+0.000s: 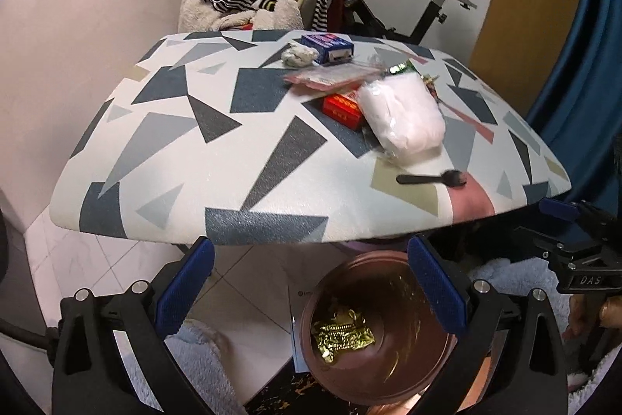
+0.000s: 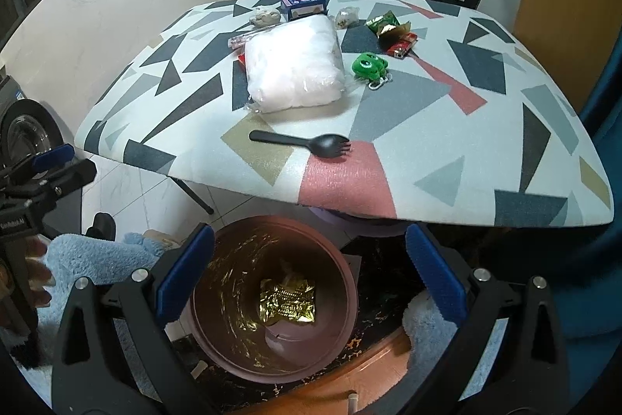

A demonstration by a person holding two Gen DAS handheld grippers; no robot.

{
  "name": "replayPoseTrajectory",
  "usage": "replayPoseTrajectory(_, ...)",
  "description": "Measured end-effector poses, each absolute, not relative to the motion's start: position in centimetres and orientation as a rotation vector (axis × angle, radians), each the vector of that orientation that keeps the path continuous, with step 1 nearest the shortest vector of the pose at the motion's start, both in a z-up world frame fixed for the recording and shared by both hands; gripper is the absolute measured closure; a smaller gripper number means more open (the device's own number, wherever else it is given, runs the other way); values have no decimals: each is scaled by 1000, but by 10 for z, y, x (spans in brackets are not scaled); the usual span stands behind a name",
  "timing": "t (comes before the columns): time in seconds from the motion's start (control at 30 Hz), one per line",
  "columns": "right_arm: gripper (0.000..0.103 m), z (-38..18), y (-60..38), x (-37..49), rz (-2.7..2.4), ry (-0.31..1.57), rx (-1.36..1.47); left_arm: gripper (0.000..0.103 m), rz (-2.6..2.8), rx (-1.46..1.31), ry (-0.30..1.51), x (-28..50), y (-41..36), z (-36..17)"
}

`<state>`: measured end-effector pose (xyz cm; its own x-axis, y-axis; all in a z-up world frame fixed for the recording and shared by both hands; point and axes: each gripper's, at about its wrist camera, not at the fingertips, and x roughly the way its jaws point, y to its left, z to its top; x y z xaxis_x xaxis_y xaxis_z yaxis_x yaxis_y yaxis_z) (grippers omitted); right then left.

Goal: Collect trash

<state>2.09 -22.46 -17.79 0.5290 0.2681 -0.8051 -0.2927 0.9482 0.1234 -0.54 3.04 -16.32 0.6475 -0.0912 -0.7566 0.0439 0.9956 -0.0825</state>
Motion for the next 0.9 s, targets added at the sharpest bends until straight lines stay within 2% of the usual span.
replayPoseTrajectory(0.3,6,-152,-245,71,387,884,12,6,-31,-104,817,18,60,-151)
replayPoseTrajectory(0.5,6,-141,-254,125,344,868,-76,6,2,-34,758,47,75,-139)
replayPoseTrajectory(0.73,6,-136,-261,215,224,842,-133,6,-30,-65,823,90,90,-146)
replayPoseTrajectory(0.9,6,-161,-265,291,259,908,-56,6,0,-67,875,122,97,-159)
